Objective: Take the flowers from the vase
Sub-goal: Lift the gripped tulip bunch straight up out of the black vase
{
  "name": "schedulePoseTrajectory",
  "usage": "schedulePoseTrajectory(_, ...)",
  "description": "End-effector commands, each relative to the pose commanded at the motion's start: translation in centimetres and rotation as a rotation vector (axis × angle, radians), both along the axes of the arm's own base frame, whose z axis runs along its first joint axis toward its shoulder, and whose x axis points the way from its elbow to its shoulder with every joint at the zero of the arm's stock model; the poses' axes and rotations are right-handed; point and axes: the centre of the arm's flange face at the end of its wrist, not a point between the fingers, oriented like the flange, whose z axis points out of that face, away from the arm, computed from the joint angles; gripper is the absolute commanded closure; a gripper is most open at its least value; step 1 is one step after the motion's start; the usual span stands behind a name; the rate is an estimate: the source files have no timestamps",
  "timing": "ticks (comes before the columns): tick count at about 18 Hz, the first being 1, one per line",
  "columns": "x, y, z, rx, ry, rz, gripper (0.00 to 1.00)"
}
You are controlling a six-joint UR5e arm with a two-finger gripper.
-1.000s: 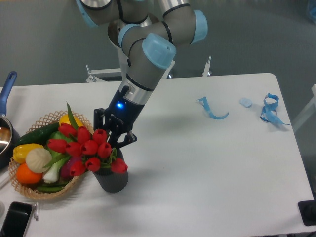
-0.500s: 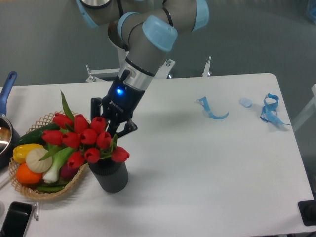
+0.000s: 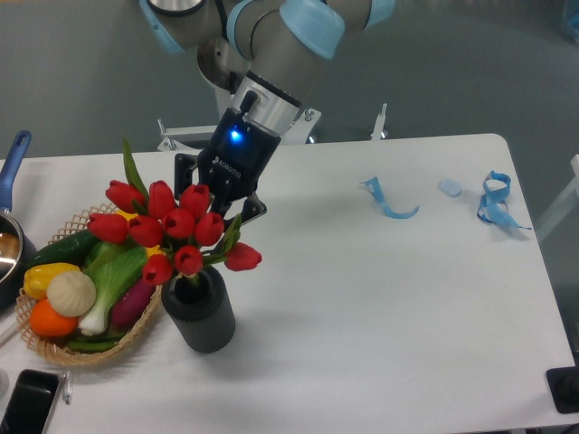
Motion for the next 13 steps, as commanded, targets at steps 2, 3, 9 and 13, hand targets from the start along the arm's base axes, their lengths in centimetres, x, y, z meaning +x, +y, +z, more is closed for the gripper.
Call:
schedulePoseTrajectory(2,-0.5,0.0,1.1,0.006,-0.014,0.027,0.72)
schedulePoseTrajectory(3,-0.7,-0.1,1.2,0.008,-0.017,0.035,0.72)
schedulePoseTrajectory(9,-1.0,-0.1,2.1,0.015,-0.039,0.056,0.72)
schedulePoseTrajectory(13,-1.5,0.1,3.7,0.026,-0.059,0.089,0.73)
